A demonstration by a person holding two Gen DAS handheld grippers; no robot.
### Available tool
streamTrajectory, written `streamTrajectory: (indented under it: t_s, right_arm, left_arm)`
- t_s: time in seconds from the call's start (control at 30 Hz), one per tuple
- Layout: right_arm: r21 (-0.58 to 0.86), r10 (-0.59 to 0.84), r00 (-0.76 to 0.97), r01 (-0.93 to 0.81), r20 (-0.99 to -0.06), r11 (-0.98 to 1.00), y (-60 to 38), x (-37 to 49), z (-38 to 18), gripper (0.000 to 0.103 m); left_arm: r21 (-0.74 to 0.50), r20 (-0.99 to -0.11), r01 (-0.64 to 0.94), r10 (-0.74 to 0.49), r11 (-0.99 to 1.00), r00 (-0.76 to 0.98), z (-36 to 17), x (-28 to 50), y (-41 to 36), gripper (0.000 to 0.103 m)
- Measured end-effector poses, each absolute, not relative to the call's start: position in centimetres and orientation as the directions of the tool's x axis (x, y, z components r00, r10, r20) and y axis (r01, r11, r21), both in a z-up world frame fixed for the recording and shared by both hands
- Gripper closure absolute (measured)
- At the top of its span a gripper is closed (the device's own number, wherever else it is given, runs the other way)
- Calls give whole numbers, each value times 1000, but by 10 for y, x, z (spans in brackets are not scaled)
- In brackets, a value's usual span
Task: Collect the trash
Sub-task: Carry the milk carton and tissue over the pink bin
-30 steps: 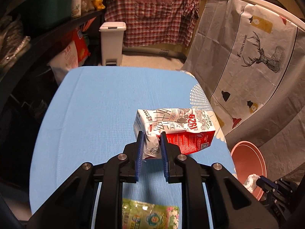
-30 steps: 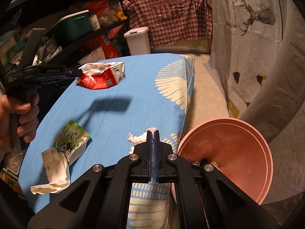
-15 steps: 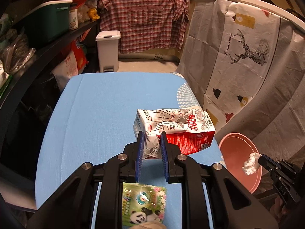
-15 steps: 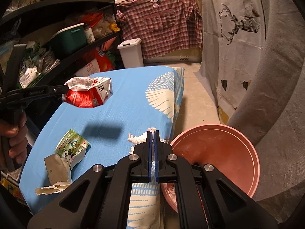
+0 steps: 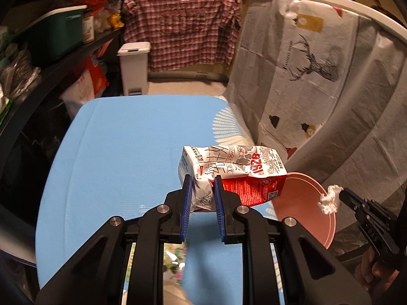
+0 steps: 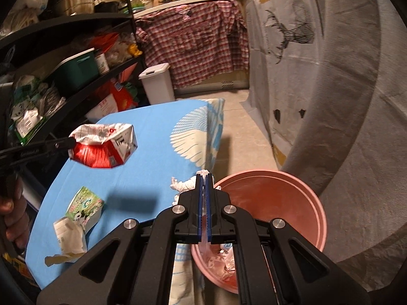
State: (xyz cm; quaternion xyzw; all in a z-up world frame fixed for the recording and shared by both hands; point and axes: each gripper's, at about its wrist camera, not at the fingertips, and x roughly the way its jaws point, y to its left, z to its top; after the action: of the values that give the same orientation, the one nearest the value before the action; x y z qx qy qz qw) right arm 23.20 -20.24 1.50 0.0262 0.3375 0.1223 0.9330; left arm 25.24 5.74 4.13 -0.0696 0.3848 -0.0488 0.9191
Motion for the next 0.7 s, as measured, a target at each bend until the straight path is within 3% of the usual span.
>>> streamTrajectory:
  t_s: [0.7]
  right_arm:
    - [97,88,787,-36,-610,995,-262,239,18,101]
  left_arm:
    - [-127,-720,222,-244,967,650,12,270,-42,85]
